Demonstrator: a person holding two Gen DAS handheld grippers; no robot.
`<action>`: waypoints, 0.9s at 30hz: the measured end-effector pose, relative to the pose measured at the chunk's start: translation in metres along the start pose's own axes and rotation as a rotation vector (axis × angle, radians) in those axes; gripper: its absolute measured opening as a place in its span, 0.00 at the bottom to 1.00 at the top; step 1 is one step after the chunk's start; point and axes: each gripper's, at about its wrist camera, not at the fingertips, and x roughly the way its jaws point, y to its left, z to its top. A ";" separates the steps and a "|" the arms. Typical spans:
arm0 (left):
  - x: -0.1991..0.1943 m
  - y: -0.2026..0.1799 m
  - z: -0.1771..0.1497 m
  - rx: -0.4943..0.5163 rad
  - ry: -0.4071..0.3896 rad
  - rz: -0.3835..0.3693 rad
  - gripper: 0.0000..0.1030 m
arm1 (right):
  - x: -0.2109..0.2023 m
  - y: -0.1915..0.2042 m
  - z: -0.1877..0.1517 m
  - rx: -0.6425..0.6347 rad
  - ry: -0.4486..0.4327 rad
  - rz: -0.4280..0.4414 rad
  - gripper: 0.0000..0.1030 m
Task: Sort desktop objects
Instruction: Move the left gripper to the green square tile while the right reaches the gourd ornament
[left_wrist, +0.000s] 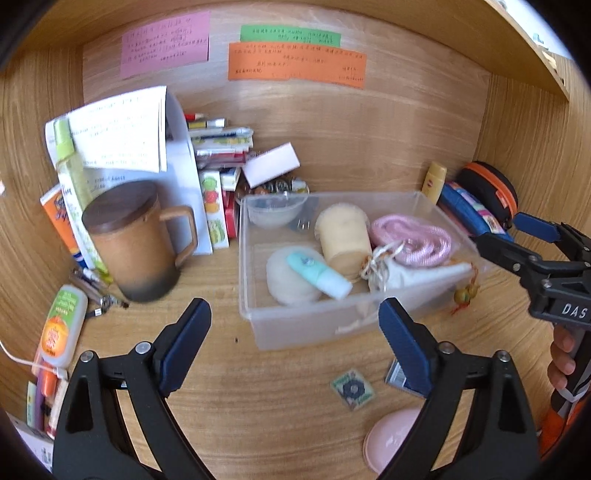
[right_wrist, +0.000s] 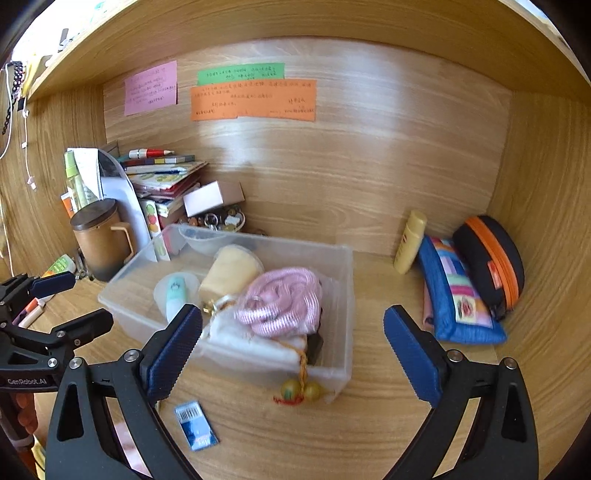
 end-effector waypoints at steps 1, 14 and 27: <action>0.001 0.000 -0.003 -0.001 0.010 0.002 0.90 | -0.001 -0.002 -0.004 0.005 0.006 -0.007 0.95; 0.032 -0.004 -0.039 0.004 0.162 -0.029 0.90 | 0.014 -0.028 -0.050 0.067 0.123 -0.010 0.95; 0.036 0.000 -0.056 0.045 0.224 -0.100 0.90 | 0.052 -0.033 -0.064 0.138 0.229 0.089 0.73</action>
